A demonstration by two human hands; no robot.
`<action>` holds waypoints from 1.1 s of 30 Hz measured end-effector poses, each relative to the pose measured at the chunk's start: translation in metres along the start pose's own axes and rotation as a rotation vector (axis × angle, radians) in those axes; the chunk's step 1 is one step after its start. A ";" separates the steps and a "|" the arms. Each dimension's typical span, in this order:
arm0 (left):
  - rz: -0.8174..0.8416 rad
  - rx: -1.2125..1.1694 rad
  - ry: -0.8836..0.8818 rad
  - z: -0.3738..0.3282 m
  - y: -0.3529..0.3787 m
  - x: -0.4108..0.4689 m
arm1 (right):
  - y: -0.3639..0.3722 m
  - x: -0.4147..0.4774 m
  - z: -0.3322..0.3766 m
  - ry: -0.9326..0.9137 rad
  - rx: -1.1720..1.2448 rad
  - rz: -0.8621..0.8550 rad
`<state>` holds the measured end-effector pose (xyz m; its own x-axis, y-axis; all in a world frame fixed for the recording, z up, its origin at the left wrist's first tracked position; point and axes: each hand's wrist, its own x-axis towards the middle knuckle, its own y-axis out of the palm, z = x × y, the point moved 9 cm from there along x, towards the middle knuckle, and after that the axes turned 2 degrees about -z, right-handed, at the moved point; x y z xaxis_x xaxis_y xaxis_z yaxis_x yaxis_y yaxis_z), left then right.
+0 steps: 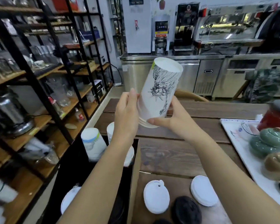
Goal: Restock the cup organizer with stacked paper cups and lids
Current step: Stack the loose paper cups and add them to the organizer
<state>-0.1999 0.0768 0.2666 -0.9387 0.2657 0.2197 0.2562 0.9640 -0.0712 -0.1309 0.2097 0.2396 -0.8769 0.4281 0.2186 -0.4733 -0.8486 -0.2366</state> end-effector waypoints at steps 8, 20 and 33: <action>-0.137 -0.035 -0.148 0.038 -0.074 0.008 | 0.081 0.018 -0.010 0.045 -0.011 0.178; -0.115 -0.006 -0.318 0.108 -0.090 0.006 | 0.126 0.012 -0.052 0.157 -0.067 0.286; -0.052 0.077 -0.296 0.127 -0.084 0.006 | 0.128 0.008 -0.086 0.139 -0.314 0.266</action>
<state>-0.2561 -0.0038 0.1498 -0.9793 0.1906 -0.0674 0.1986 0.9696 -0.1432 -0.2061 0.1315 0.1297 -0.9646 0.2632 -0.0135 -0.2129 -0.8084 -0.5488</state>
